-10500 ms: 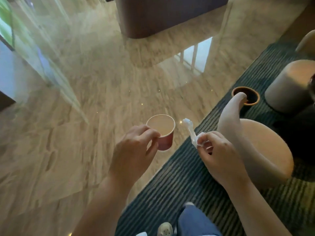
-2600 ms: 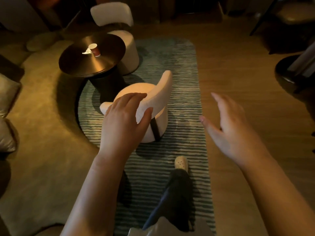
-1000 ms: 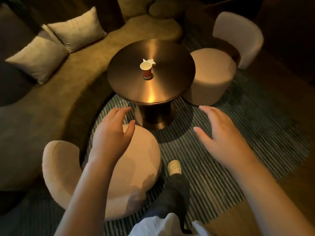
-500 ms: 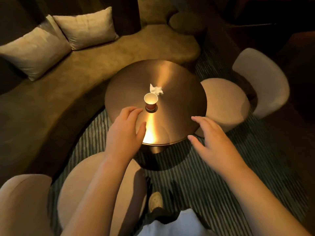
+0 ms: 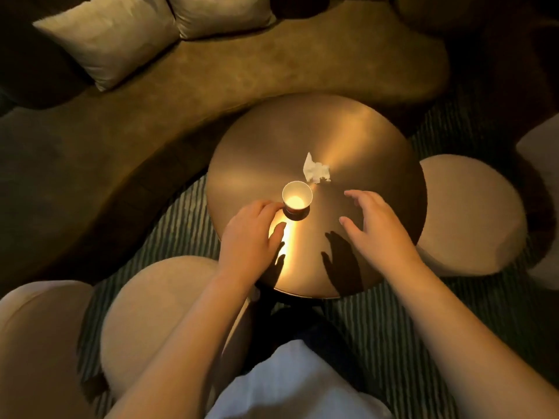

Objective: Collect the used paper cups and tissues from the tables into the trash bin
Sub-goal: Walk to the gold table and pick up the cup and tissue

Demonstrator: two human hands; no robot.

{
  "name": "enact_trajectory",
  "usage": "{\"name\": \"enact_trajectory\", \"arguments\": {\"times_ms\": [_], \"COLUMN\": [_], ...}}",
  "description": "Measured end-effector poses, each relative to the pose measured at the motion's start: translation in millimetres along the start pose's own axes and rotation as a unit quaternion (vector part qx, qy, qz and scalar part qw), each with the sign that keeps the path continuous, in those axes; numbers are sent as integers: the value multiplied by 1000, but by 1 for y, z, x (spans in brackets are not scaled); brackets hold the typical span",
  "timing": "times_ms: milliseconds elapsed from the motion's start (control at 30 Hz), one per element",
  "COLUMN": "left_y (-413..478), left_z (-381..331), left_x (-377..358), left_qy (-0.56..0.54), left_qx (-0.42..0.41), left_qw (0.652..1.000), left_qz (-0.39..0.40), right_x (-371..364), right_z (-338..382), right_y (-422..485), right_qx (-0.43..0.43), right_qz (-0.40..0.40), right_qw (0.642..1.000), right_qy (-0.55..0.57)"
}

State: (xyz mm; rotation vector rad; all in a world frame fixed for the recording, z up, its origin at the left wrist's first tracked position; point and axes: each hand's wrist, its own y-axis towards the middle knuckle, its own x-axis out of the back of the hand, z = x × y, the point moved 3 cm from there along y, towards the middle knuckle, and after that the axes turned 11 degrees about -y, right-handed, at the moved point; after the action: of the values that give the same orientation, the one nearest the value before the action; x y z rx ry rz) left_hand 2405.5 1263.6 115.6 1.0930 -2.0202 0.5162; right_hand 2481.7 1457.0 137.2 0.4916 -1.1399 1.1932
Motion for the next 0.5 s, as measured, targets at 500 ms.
{"name": "enact_trajectory", "arguments": {"times_ms": [500], "left_y": [86], "left_z": [40], "left_x": [-103], "left_qy": [-31], "left_qx": [58], "left_qw": [994], "left_qz": [90], "right_x": [-97], "right_z": [-80], "right_y": [209], "right_qx": [96], "right_qz": [115], "right_qw": [981], "right_qy": [-120]}}
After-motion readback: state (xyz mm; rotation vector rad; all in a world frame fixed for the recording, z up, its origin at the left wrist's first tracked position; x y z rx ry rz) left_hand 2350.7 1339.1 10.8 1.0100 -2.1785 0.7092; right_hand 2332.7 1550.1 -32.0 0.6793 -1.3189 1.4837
